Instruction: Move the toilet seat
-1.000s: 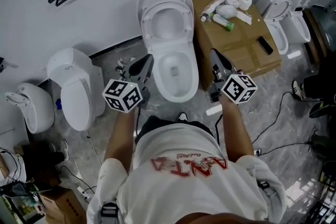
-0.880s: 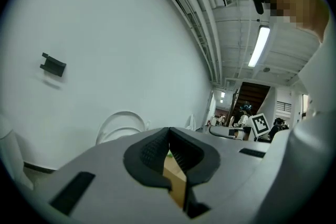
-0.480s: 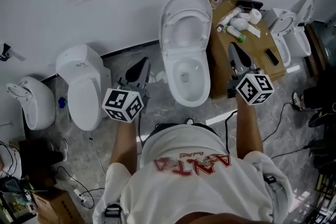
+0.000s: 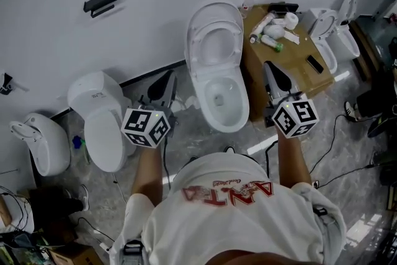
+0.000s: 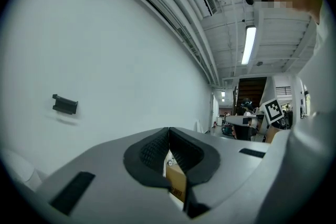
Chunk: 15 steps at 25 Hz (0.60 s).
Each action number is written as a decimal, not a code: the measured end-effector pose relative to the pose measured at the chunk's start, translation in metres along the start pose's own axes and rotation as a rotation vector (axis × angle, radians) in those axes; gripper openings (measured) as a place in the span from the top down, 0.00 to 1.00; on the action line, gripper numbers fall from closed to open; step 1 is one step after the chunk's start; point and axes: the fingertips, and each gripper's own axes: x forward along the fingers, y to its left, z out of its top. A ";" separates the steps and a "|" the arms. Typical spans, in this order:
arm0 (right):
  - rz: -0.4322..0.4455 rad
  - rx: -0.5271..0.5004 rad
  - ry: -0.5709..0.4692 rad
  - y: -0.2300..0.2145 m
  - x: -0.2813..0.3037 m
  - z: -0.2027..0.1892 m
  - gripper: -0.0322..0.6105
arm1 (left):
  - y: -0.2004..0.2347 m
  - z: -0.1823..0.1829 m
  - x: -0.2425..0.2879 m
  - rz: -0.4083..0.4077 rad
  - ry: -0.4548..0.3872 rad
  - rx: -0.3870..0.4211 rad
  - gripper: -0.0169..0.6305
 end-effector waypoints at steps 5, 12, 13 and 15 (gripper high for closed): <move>-0.012 -0.015 -0.011 -0.005 -0.003 0.009 0.95 | -0.006 -0.002 0.006 -0.029 0.005 -0.008 0.96; -0.012 0.018 0.017 -0.012 -0.003 -0.010 0.95 | -0.010 -0.011 0.014 -0.050 0.020 -0.030 0.96; -0.012 0.022 0.021 -0.013 -0.003 -0.012 0.95 | -0.010 -0.012 0.015 -0.049 0.022 -0.029 0.96; -0.011 0.028 0.026 -0.016 -0.003 -0.014 0.95 | -0.010 -0.012 0.017 -0.045 0.025 -0.031 0.96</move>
